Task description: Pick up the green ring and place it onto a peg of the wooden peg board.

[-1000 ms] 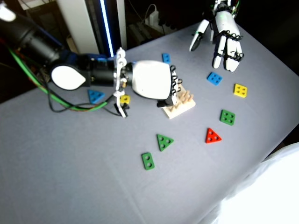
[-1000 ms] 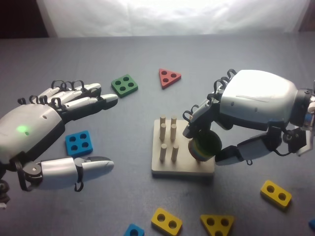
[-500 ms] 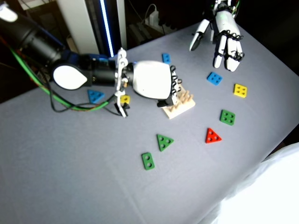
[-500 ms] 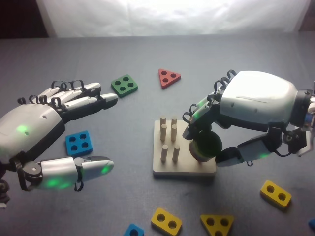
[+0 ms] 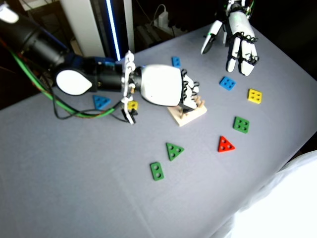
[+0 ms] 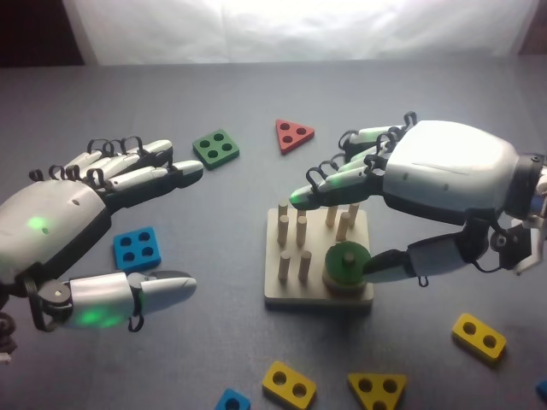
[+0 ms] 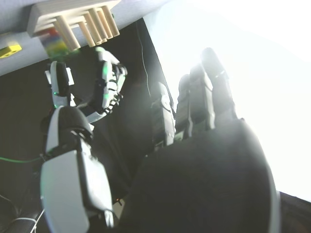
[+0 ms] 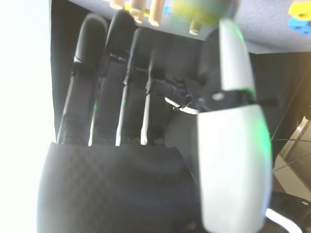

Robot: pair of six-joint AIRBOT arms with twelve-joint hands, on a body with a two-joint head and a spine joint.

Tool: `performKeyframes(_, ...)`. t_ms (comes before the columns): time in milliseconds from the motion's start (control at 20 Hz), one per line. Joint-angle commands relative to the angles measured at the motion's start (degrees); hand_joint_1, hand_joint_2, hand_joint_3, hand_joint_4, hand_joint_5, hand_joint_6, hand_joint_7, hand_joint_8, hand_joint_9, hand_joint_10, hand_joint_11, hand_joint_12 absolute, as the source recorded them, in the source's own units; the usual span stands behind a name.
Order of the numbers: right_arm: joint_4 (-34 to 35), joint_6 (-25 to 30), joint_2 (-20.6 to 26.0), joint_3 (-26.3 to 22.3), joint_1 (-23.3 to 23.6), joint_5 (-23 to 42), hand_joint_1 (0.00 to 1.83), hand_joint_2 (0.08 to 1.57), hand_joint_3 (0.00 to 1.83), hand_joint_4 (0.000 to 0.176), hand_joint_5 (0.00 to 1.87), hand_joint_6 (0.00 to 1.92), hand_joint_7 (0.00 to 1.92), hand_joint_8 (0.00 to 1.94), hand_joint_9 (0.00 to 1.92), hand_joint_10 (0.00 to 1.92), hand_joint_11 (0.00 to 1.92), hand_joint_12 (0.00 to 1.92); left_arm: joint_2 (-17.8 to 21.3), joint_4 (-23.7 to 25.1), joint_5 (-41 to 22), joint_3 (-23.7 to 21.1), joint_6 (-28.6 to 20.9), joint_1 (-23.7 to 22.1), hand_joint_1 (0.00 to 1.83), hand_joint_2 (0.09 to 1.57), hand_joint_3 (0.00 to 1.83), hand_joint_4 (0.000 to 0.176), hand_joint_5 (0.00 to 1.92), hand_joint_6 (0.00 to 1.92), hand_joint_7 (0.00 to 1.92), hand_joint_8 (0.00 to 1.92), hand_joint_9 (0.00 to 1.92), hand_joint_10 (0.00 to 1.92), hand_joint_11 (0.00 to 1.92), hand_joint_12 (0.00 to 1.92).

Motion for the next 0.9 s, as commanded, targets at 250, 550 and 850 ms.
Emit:
performKeyframes(250,13.09,0.25,6.82,-3.04,-5.19,20.18,1.00,1.04,0.01,0.005,0.49,0.00,0.57,0.01,0.51,0.03,0.00,1.14,-0.65,-2.63,-13.03,0.23,-3.27,1.61,0.62,1.02,0.01,0.055,0.38,0.00,0.16,0.00,0.17,0.01,0.00,0.76)
performKeyframes(550,28.48,-3.36,13.03,-7.95,-14.34,42.01,0.98,1.11,0.00,0.000,0.46,0.00,0.51,0.00,0.53,0.00,0.27,0.57,-0.85,-4.17,-20.97,0.01,-5.37,2.25,0.78,1.02,0.00,0.000,0.44,0.00,0.25,0.01,0.19,0.01,0.00,0.57)
performKeyframes(850,34.17,-5.72,14.64,-10.92,-19.16,58.90,0.85,1.32,0.00,0.000,0.61,0.00,0.78,0.01,0.85,0.02,0.46,0.85,-0.93,-6.02,-30.30,-0.87,-5.40,2.25,0.70,1.12,0.01,0.000,0.31,0.01,0.39,0.02,0.38,0.03,0.00,0.96)
